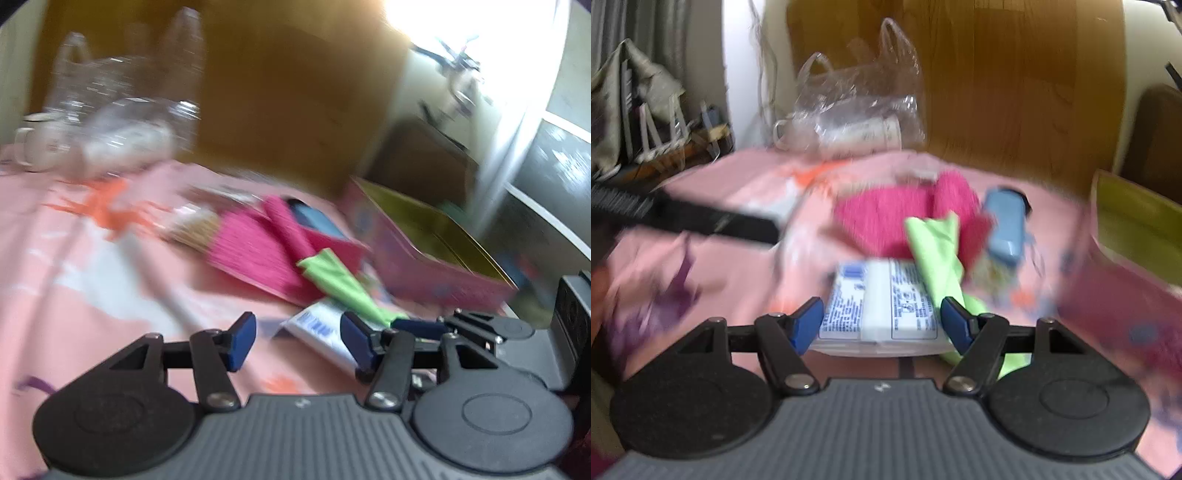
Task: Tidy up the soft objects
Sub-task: 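Grasp the white-and-blue soap box with the right gripper, then carry the soap box into the pink tin and release it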
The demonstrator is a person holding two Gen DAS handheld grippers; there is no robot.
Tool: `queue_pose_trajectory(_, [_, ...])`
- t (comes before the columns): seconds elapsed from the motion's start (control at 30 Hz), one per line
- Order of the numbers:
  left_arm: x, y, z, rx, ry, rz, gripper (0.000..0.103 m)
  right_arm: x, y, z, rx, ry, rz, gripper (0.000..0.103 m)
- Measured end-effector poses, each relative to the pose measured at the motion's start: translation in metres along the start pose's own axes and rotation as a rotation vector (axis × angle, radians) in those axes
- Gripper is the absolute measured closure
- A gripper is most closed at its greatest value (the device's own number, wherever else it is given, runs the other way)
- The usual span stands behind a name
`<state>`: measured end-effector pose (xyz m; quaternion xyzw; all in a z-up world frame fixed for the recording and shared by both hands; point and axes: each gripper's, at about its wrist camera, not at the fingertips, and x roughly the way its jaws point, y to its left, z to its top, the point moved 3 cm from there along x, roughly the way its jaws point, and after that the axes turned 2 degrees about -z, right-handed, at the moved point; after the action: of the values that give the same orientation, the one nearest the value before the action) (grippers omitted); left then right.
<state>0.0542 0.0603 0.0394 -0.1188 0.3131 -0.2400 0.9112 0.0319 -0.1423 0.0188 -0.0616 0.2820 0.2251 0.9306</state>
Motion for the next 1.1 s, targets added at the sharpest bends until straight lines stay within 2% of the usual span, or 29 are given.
queue_pose_trajectory(0.07, [0.007,-0.017,-0.007,0.029,0.037,-0.044,0.044,-0.018,-0.004,-0.019,-0.008,0.008,-0.023,0.030])
queue_pose_trajectory(0.17, [0.020,-0.041,-0.016,0.074,0.086,-0.070,0.031,-0.041,-0.013,-0.040,-0.002,-0.001,-0.103,0.018])
queue_pose_trajectory(0.2, [0.024,-0.048,-0.019,0.087,0.096,-0.072,0.022,-0.048,-0.015,-0.045,0.015,-0.007,-0.111,0.017])
queue_pose_trajectory(0.27, [0.033,-0.060,-0.023,0.115,0.104,-0.078,0.011,-0.051,-0.017,-0.049,0.059,-0.006,-0.069,0.017])
queue_pose_trajectory(0.43, [0.059,-0.054,-0.011,0.109,0.111,-0.037,0.011,-0.045,-0.007,-0.051,0.124,-0.003,0.034,0.017])
queue_pose_trajectory(0.47, [0.063,-0.051,-0.009,0.100,0.121,-0.041,0.015,-0.040,-0.004,-0.049,0.124,-0.003,0.050,0.017])
queue_pose_trajectory(0.5, [0.067,-0.047,-0.008,0.089,0.128,-0.038,0.025,-0.037,-0.001,-0.047,0.118,-0.002,0.052,0.017])
queue_pose_trajectory(0.57, [0.075,-0.041,-0.011,0.066,0.162,-0.032,0.033,-0.029,0.009,-0.042,0.095,0.003,0.054,0.017])
queue_pose_trajectory(0.6, [0.078,-0.040,-0.016,0.056,0.186,-0.043,0.039,-0.025,0.014,-0.042,0.085,0.009,0.049,0.018])
queue_pose_trajectory(0.63, [0.078,-0.040,-0.020,0.058,0.193,-0.047,0.044,-0.018,0.018,-0.040,0.080,0.019,0.035,0.016])
queue_pose_trajectory(0.67, [0.076,-0.042,-0.023,0.075,0.185,-0.044,0.052,-0.013,0.018,-0.040,0.081,0.026,0.021,0.016])
queue_pose_trajectory(0.7, [0.073,-0.044,-0.026,0.086,0.190,-0.034,0.053,-0.010,0.019,-0.038,0.077,0.016,0.005,0.016])
queue_pose_trajectory(0.73, [0.070,-0.045,-0.029,0.080,0.193,-0.032,0.053,-0.009,0.019,-0.038,0.076,0.017,-0.002,0.017])
queue_pose_trajectory(0.83, [0.050,-0.046,-0.039,0.017,0.200,-0.052,0.053,-0.017,0.017,-0.041,0.077,0.012,0.003,0.039])
queue_pose_trajectory(0.93, [0.027,-0.056,-0.054,0.026,0.199,-0.060,0.051,-0.028,0.012,-0.047,0.106,0.014,0.029,0.044])
queue_pose_trajectory(0.97, [0.020,-0.059,-0.059,0.028,0.203,-0.068,0.047,-0.032,0.011,-0.050,0.114,0.018,0.042,0.044])
queue_pose_trajectory(1.07, [0.006,-0.061,-0.065,0.020,0.209,-0.075,0.021,-0.044,0.015,-0.057,0.108,0.015,0.037,0.044])
queue_pose_trajectory(1.1, [0.004,-0.061,-0.064,0.018,0.202,-0.064,0.019,-0.046,0.015,-0.058,0.100,0.010,0.027,0.043])
